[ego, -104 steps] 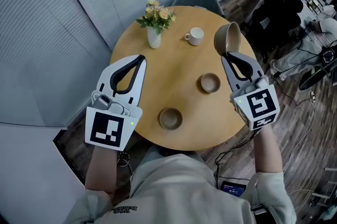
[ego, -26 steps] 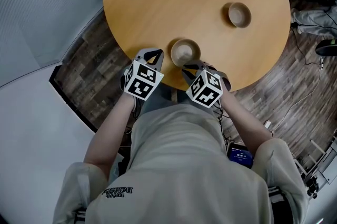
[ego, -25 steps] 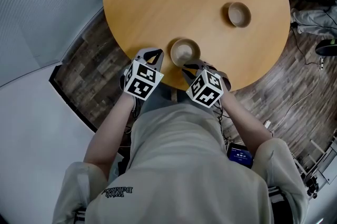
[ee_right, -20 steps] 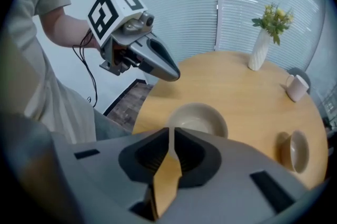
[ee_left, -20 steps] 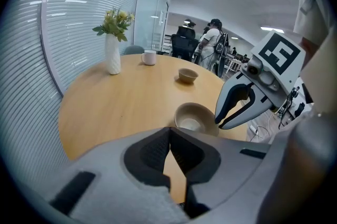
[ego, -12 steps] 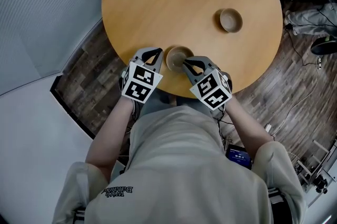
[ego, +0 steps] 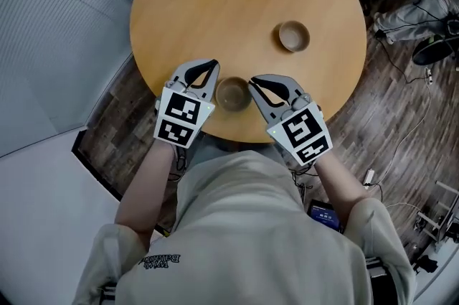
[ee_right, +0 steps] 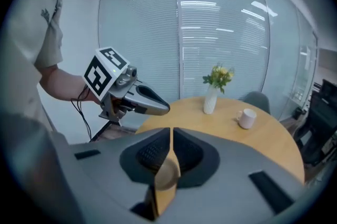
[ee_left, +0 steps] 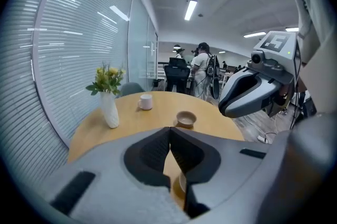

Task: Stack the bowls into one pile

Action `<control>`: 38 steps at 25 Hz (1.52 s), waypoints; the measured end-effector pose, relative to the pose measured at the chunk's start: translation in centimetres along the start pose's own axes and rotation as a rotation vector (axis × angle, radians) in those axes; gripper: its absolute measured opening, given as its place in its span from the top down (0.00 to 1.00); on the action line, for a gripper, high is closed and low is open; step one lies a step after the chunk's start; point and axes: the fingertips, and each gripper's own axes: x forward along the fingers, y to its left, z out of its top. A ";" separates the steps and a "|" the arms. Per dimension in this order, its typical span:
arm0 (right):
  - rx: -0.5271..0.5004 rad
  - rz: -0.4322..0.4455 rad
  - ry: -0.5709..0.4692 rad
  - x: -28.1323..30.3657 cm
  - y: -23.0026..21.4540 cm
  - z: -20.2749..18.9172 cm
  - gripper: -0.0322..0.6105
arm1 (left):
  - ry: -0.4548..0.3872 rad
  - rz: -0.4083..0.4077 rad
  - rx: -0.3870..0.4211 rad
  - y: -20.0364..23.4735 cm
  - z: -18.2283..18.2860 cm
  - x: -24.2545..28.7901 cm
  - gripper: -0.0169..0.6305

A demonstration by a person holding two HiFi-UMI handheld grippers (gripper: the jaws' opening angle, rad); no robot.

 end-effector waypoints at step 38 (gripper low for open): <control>0.080 -0.470 -0.500 -21.7 -7.8 11.4 0.89 | -0.430 -0.012 0.219 -4.4 20.8 -10.0 0.94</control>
